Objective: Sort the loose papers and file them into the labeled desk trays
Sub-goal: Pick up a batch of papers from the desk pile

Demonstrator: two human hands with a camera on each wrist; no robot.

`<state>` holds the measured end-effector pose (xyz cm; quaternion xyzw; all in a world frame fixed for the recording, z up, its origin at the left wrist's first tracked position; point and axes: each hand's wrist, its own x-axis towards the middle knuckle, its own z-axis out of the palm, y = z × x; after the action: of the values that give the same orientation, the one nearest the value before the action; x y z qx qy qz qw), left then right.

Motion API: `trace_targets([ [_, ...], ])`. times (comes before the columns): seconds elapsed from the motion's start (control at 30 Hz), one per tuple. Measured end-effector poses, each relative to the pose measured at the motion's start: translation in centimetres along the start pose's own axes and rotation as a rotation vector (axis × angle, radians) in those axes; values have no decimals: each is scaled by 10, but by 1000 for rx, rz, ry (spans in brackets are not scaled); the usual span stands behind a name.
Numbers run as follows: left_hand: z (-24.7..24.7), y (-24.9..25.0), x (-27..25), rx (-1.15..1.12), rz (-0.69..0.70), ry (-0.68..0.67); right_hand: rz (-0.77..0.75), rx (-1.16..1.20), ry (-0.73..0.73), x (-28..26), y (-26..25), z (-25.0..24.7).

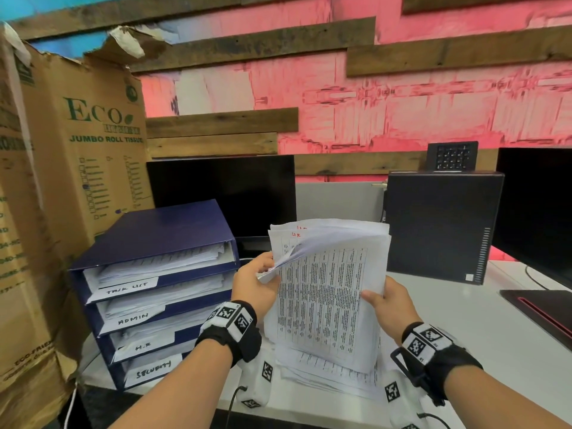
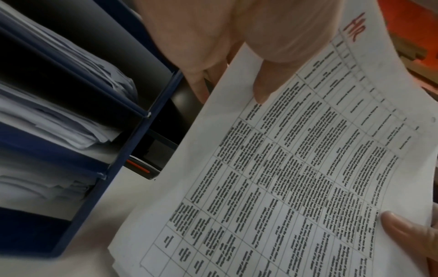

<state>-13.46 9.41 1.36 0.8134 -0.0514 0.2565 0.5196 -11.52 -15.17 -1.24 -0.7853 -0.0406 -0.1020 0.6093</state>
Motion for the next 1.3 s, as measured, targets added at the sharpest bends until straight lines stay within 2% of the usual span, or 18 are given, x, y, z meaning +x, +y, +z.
trace_targets([
  [0.17,1,0,1,-59,-24,-71,1,-4,-1,-1,0,0],
  [0.3,4,-2,7,-78,-119,-120,-8,1,-5,-1,-1,0],
  [0.37,3,-3,11,-35,-91,-123,-7,-5,-7,-1,0,-1],
  [0.47,1,-3,15,-40,-34,-76,-11,-17,-10,1,3,-1],
  [0.67,3,-2,15,-126,-49,-24,-4,-9,-34,-2,2,-2],
  [0.87,-1,0,13,-86,-62,59,-2,-13,-48,-4,-1,-4],
  [0.97,1,4,9,-103,-72,51,-9,-29,-54,-6,-5,-2],
  [1.2,9,18,10,-189,-56,153,-162,11,47,-6,-21,9],
  [1.3,17,4,1,-150,-153,127,-63,-3,-18,-12,-5,14],
])
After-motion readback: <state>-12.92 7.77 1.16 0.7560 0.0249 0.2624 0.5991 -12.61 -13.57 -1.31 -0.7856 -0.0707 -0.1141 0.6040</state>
